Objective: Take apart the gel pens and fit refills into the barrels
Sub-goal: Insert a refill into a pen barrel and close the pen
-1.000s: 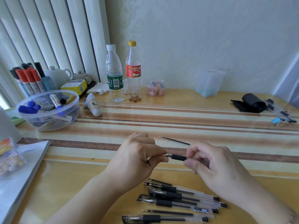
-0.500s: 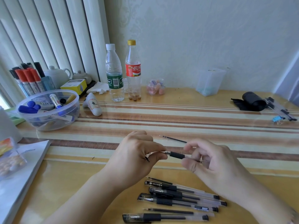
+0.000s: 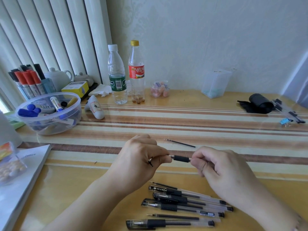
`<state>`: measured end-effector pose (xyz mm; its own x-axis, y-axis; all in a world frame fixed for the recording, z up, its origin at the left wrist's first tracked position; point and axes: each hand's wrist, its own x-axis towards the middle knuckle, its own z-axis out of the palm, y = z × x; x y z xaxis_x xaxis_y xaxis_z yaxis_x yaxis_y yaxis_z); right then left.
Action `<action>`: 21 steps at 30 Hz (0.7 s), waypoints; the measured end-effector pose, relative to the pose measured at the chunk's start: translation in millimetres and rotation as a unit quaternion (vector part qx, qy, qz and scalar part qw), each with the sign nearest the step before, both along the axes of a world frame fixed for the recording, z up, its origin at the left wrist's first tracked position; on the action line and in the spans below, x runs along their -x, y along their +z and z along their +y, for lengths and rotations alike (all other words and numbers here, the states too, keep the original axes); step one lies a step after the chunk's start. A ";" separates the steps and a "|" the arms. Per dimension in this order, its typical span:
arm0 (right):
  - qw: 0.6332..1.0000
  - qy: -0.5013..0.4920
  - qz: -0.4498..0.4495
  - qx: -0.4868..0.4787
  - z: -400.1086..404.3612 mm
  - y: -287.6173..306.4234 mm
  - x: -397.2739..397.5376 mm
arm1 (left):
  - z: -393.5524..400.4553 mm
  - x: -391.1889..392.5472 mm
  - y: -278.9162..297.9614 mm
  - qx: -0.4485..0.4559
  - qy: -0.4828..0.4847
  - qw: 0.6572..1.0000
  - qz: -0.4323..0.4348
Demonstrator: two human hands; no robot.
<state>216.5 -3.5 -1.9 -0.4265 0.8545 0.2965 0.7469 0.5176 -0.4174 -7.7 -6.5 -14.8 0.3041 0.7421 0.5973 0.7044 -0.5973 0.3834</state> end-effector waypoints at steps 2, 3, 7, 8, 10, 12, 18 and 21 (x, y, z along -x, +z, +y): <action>0.999 -0.007 -0.033 -0.011 0.4 -1.9 -0.7 | -0.7 -1.4 0.2 -0.003 -0.006 1.000 0.003; 0.999 -0.010 -0.046 -0.024 0.5 -2.6 -0.3 | -0.6 -2.4 -0.4 -0.007 -0.003 1.000 0.012; 0.998 -0.005 -0.057 -0.010 2.1 -6.6 1.0 | -0.5 -4.7 -3.6 -0.025 -0.009 0.997 0.070; 0.999 0.000 -0.037 0.020 2.9 -8.5 -0.5 | -0.1 -4.3 -3.3 -0.038 -0.017 0.996 0.084; 0.994 0.005 0.022 0.102 4.0 -8.8 -1.2 | 0.6 -3.9 0.0 -0.058 -0.019 0.994 0.095; 0.988 0.001 0.084 0.133 5.0 -7.2 0.5 | -1.2 -4.2 5.2 -0.049 0.003 0.997 0.060; 0.990 -0.050 0.134 0.016 10.4 -4.0 -4.2 | -8.6 5.6 6.4 0.212 0.000 0.976 -0.049; 0.987 -0.053 0.153 0.014 12.0 -2.3 -6.8 | -4.1 7.8 6.1 0.171 0.003 0.984 -0.051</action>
<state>223.3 8.5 -4.2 -0.2282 0.8994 0.3729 0.6334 0.4280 -0.6447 -15.5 -10.6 -8.7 0.2502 0.9069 0.3390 0.6557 -0.4164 0.6299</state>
